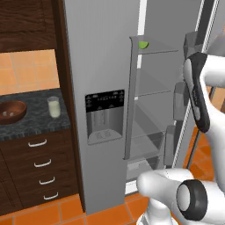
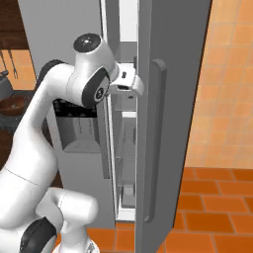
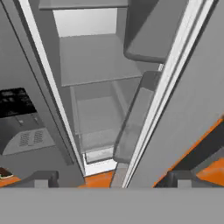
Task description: Grab a lemon wedge from the fridge and one ice cube from the ice bowl, and put them in the glass of lemonade.
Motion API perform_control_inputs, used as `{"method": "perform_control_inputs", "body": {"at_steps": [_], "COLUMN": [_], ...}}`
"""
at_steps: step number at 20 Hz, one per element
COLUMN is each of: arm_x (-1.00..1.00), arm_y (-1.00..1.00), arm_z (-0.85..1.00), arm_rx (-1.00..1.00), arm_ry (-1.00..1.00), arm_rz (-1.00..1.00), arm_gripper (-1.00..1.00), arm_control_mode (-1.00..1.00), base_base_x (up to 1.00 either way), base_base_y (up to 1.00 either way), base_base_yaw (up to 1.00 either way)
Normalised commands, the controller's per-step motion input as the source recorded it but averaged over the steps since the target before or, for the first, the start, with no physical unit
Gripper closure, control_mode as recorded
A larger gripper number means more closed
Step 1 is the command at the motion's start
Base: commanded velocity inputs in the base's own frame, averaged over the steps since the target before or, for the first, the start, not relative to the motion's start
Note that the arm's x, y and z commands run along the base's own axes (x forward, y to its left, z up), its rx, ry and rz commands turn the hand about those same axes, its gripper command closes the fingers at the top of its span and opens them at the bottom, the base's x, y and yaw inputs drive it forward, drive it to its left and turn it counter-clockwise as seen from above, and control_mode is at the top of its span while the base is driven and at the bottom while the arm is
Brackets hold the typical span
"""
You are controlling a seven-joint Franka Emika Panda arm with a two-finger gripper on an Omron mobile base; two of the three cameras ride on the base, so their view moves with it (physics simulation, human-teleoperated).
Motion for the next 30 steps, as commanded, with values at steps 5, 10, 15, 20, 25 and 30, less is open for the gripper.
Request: {"method": "perform_control_inputs", "body": {"at_steps": [5, 10, 15, 20, 25, 30], "arm_x": [1.0, 0.9, 0.45, 0.51, 0.7, 0.1], "arm_y": [0.53, 0.13, -0.29, -0.37, -0.2, -0.6], "arm_z": [-0.47, -0.19, 0.04, -0.3, -0.42, -0.01], "arm_rx": [-0.59, -0.53, -0.18, -0.03, -0.13, -0.16], "arm_ry": [-0.05, 0.05, 0.28, 0.07, 0.07, 0.17], "arm_rz": [-0.5, -0.23, -0.01, 0.0, 0.0, -0.11], "arm_gripper": [-1.0, -1.0, -1.0, -1.0, -1.0, -1.0], "arm_control_mode": [-1.0, -1.0, -1.0, -1.0, -1.0, -1.0], "base_base_x": [0.0, 0.0, 0.0, 0.0, 0.0, 0.0], "base_base_y": [0.0, 0.0, 0.0, 0.0, 0.0, 0.0], "base_base_yaw": [0.0, 0.0, 0.0, 0.0, 0.0, 0.0]}}
